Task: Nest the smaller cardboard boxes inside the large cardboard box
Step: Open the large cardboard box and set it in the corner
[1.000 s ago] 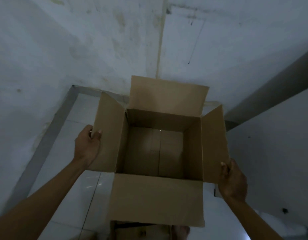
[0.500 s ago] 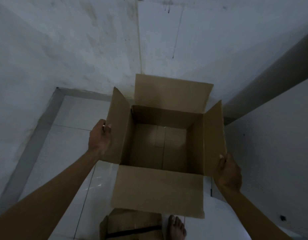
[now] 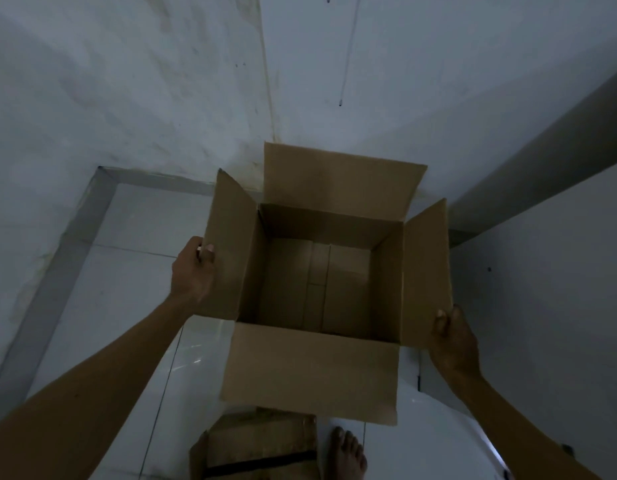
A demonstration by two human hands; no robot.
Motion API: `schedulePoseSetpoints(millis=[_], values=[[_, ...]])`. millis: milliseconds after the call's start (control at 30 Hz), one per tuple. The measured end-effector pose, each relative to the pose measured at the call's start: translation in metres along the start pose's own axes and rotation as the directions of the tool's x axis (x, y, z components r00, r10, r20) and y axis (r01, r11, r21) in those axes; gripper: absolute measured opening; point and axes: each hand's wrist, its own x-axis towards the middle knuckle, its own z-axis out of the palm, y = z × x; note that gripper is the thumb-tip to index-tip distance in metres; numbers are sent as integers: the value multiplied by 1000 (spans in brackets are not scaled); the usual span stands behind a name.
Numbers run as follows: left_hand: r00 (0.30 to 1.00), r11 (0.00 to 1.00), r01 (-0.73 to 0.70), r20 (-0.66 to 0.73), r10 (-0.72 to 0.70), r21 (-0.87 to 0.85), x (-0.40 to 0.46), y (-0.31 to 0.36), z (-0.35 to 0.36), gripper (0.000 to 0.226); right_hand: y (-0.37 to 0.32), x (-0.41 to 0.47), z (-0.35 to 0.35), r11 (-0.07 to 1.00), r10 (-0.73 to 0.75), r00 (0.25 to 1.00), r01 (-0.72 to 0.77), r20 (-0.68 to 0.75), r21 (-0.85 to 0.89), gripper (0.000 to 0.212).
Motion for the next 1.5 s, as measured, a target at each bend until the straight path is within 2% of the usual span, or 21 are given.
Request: schedulePoseSetpoints(millis=[100,200,367,467,567,667,733,833,967,1133,1233,1333,1433,1500], values=[[999,997,46,25,-48,57,-2,-3,0,24,0,-6,0,999,38,999,-38,-8,36,21],[995,995,100,12,-100,-25,-10,-9,0,22,1,-13,3,982,148,986,-136,-83,130,31],[950,927,199,-170,-262,-317,-43,-29,-7,57,16,-41,7,953,232,966,-202,-113,228,45],[884,814,293,-183,-431,-501,-65,-45,-8,81,23,-52,9,932,266,962,-240,-64,271,54],[824,638,425,-17,-567,-642,-84,-63,-1,99,27,-57,14,898,302,953,-288,10,332,60],[747,509,617,244,-618,-601,-96,-74,14,102,31,-61,19,837,389,906,-424,169,347,67],[700,487,704,391,-598,-516,-100,-76,26,98,34,-62,22,815,426,856,-504,292,287,75],[628,518,773,557,-543,-366,-104,-74,46,83,34,-63,30,790,437,785,-568,440,230,78],[621,570,770,541,-568,-286,-103,-77,55,71,29,-61,41,750,451,773,-599,446,280,76],[528,525,821,652,-545,-226,-83,-73,35,65,26,-57,26,796,387,858,-496,337,348,71],[523,406,848,663,-536,-340,-65,-62,21,62,23,-47,15,713,381,863,-502,331,489,68],[528,302,848,643,-555,-435,-52,-56,11,64,21,-31,8,601,384,850,-527,362,600,51],[494,121,851,699,-517,-511,-51,-59,9,56,17,-21,4,542,399,816,-578,418,610,33],[487,28,839,726,-486,-543,-56,-64,12,61,13,-21,4,539,410,806,-592,427,600,33]])
